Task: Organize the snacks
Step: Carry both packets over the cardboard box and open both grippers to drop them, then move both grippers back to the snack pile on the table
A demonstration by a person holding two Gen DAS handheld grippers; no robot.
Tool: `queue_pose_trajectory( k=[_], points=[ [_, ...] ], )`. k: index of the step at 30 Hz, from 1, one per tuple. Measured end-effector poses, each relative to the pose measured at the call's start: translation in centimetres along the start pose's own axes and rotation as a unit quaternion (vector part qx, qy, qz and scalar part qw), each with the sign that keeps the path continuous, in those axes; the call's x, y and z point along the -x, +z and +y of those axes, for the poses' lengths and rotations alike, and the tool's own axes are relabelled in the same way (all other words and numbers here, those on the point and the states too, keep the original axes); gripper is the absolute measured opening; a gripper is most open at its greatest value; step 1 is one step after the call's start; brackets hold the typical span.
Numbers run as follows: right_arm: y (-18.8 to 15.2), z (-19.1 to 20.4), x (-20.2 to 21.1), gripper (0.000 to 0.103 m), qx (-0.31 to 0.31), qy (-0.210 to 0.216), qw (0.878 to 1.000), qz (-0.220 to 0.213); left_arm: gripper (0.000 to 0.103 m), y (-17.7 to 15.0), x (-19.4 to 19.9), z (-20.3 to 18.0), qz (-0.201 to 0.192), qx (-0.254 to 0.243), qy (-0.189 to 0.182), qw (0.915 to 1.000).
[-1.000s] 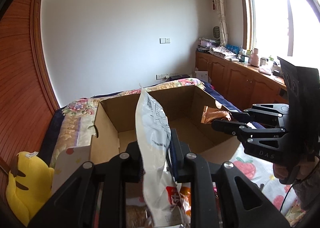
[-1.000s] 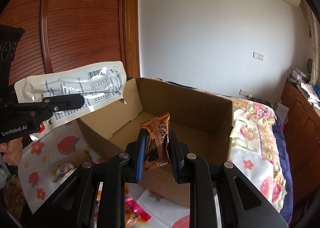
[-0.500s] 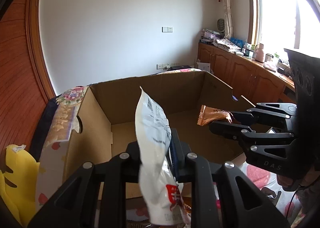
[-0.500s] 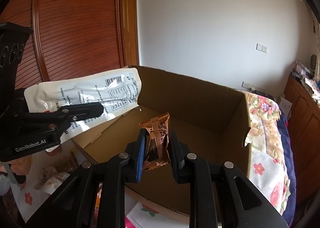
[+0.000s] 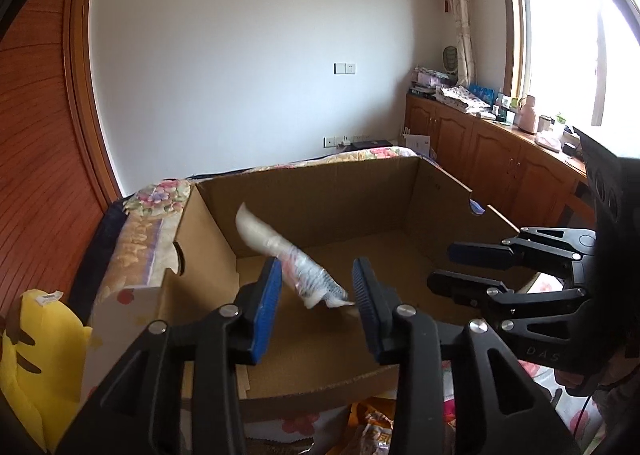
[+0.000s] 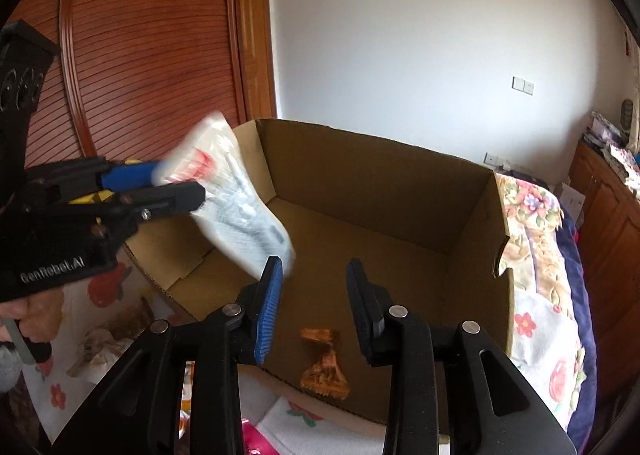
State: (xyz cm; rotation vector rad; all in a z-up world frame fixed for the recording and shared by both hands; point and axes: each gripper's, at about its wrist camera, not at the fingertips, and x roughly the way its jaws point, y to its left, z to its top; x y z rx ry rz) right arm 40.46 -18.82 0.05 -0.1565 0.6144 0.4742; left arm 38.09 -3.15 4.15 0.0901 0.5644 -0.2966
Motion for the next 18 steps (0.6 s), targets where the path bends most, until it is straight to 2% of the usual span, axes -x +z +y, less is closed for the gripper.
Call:
queue_pose_trajectory(
  k=[9,18],
  points=[
    [0.2,1.1,2.6,0.037,-0.003,-0.003,1.000,-0.009,0.044,-0.7,2.9,0.8,-0.014,0.003,0.014,0.9998],
    [-2.0,2.5,6.6,0.040,-0.010,-0.006,1.000,-0.002,0.045,-3.6,6.4,2.2,-0.009,0.017,0.021,0.9996]
  ],
)
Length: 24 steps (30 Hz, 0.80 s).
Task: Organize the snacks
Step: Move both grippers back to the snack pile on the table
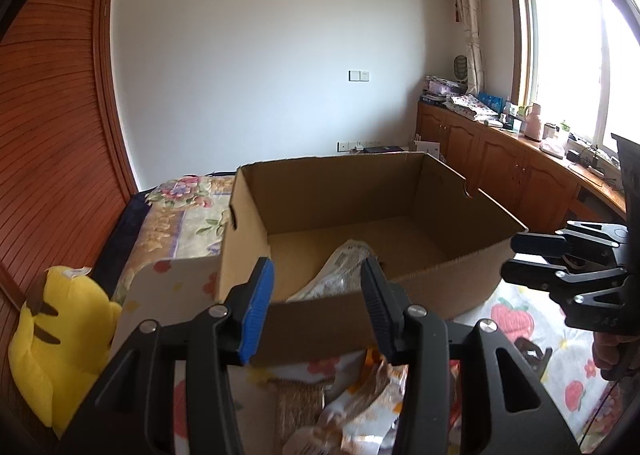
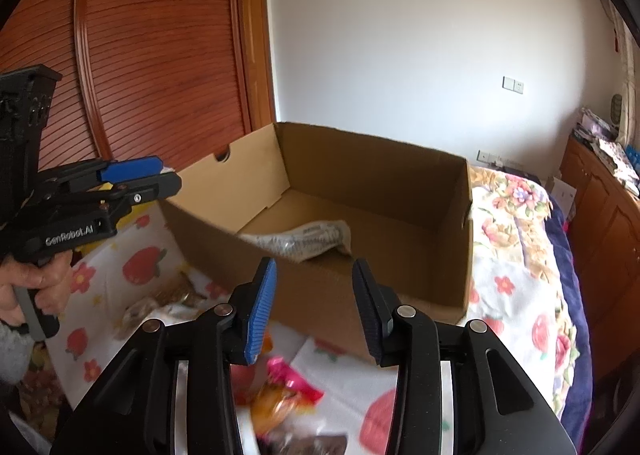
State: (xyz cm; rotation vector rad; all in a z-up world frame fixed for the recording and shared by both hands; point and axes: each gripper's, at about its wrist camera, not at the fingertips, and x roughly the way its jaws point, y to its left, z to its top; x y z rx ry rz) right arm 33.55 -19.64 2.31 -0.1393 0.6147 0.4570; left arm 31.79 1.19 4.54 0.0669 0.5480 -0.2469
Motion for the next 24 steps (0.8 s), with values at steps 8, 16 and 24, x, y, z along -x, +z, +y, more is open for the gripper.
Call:
queue_pose_trajectory(
  k=[8,16,24],
  points=[
    [-3.0,1.9,2.0,0.041,-0.004,0.005,1.000,0.020,0.046,-3.1,1.7,0.2,0.016,-0.001,-0.002,0.9999],
    [-6.9,3.4,2.1,0.045,-0.020,0.019,0.998,0.051,0.046,-7.4,1.7,-0.9,0.046,0.002,-0.015,0.9988],
    [-9.5,4.7,1.2,0.049,-0.029,0.029,0.997,0.071,0.046,-9.8,1.8,-1.7,0.066,0.003,-0.020,0.9976]
  ],
)
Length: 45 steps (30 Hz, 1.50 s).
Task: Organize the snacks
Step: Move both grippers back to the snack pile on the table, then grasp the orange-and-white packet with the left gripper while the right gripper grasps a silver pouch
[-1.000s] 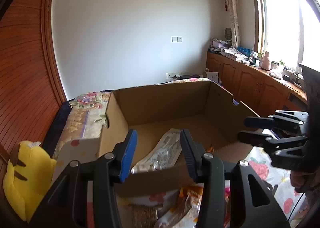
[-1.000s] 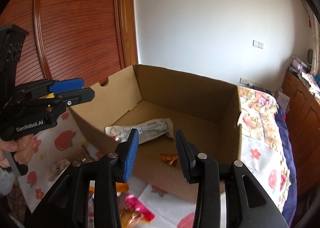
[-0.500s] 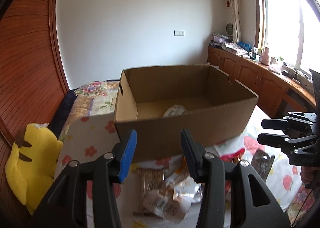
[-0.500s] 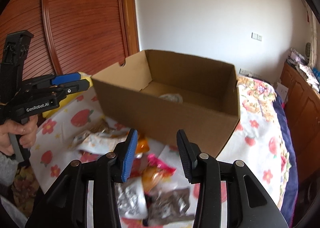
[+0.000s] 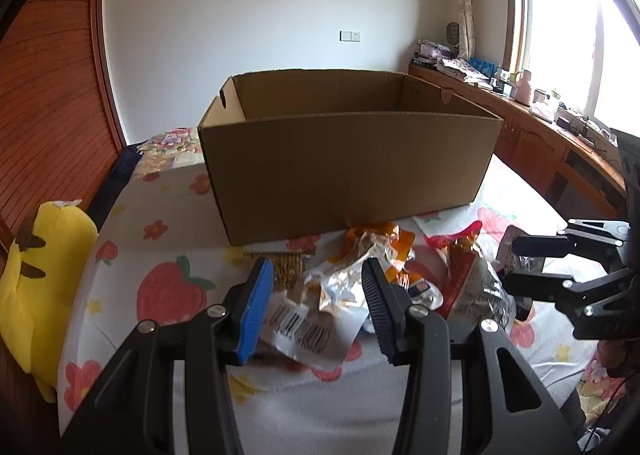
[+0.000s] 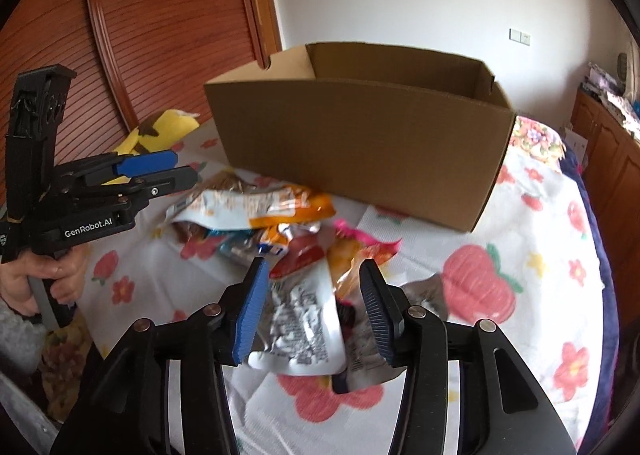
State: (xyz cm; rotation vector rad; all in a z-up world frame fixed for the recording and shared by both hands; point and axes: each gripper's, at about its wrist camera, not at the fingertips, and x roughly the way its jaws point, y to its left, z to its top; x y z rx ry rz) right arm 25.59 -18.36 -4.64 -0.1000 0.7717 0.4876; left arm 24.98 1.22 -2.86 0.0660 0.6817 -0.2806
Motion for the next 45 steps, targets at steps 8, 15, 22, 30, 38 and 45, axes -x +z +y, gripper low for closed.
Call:
queue_pose_trajectory(
  k=[8,15,22,30,38,45],
  points=[
    [-1.4,1.3,-1.6,0.051,0.012,0.000,1.000,0.021,0.047,-1.2,0.3,0.4,0.008,0.005,-0.001,1.0000],
    [-2.3,1.7,-2.6,0.064,0.023,-0.006,0.999,0.034,0.047,-1.8,0.4,0.3,0.012,0.006,-0.002,0.9999],
    [-3.0,2.7,-3.3,0.066,0.047,-0.011,0.998,0.045,0.047,-1.9,0.4,0.4,0.013,0.005,-0.001,0.9999],
    [-3.4,3.6,-3.8,0.066,0.075,-0.023,0.996,0.050,0.048,-1.0,0.1,-0.2,0.018,-0.022,-0.005,0.9996],
    [-3.5,3.1,-4.0,0.061,0.064,-0.011,0.997,0.051,0.048,0.5,-1.4,-1.7,0.059,-0.074,-0.031,0.9951],
    [-3.6,2.9,-3.7,0.060,0.063,-0.012,0.997,0.049,0.050,1.9,-3.2,-3.3,0.101,-0.130,-0.062,0.9845]
  ],
)
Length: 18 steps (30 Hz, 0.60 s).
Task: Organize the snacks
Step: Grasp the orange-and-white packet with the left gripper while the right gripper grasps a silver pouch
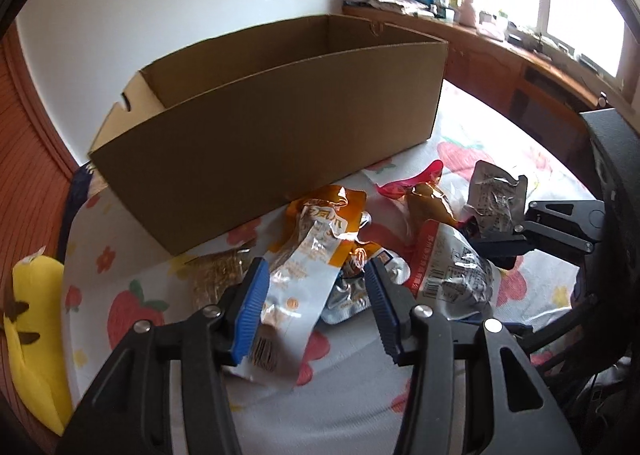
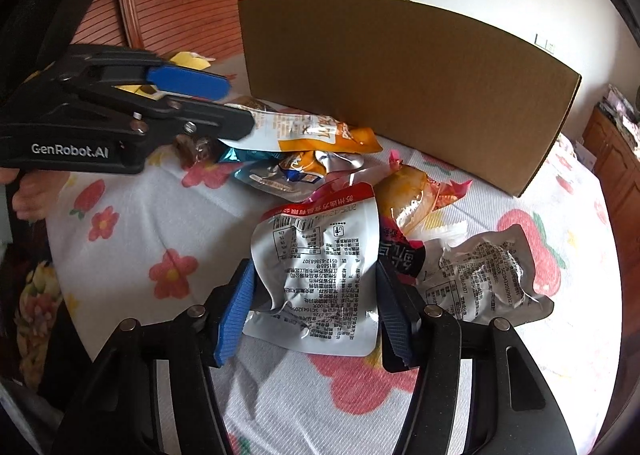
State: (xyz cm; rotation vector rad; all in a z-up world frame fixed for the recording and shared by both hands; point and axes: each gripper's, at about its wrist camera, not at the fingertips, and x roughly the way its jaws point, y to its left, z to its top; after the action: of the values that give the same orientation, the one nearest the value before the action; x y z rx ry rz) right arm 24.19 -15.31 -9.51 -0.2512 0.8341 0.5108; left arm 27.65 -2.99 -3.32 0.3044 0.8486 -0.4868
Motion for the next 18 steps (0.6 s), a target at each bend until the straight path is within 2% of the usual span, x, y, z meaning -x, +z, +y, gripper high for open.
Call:
queue_pose_trajectory(
  k=[9,11,15,18],
  points=[
    [0.0,-0.3,0.2,0.060,-0.004,0.007,1.000,-0.002,0.054,1.3,-2.0,-0.1,0.043,-0.031,-0.011,0.9985],
    [-0.1,-0.5,0.2,0.061,-0.005,0.009,1.000,-0.002,0.061,1.3,-2.5,-0.3,0.050,-0.039,-0.010,0.9979],
    [-0.1,-0.8,0.2,0.060,-0.007,0.013,1.000,-0.002,0.067,1.2,-3.3,-0.7,0.060,-0.052,0.000,0.9969],
    [-0.1,-1.0,0.2,0.061,-0.008,0.017,1.000,-0.002,0.068,1.1,-3.7,-0.9,0.061,-0.056,0.007,0.9965]
  ],
)
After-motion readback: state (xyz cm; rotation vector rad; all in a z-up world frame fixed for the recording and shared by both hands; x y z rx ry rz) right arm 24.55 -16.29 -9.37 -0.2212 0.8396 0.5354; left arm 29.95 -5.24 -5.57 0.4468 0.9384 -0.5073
